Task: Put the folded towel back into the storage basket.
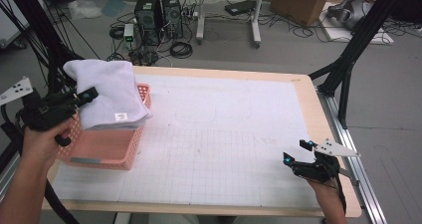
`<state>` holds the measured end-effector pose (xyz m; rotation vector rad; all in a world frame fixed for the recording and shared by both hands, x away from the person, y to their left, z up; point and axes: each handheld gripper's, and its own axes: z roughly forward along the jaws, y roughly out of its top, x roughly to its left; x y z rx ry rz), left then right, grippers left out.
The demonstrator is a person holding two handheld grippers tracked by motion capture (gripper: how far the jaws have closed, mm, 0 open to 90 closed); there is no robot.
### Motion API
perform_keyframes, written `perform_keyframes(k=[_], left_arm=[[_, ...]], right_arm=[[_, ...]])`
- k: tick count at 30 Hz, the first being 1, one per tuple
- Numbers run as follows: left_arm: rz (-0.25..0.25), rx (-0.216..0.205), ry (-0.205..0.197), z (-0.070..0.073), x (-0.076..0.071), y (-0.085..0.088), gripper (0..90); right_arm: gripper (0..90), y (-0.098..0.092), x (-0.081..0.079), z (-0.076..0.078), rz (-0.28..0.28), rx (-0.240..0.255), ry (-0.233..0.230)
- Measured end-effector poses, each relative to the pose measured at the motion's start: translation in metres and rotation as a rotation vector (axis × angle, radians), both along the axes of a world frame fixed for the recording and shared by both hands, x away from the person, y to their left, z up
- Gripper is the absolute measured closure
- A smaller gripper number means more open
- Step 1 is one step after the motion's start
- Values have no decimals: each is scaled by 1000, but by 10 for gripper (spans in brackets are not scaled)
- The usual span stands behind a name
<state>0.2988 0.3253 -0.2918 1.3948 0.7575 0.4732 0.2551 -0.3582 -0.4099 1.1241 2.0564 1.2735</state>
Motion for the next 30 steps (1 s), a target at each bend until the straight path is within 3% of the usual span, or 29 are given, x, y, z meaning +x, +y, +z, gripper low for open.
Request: perform_keyframes(k=[30], left_arm=[[46, -21, 18, -13, -4, 35, 726]], right_arm=[[189, 5, 2, -2, 7, -16, 5]])
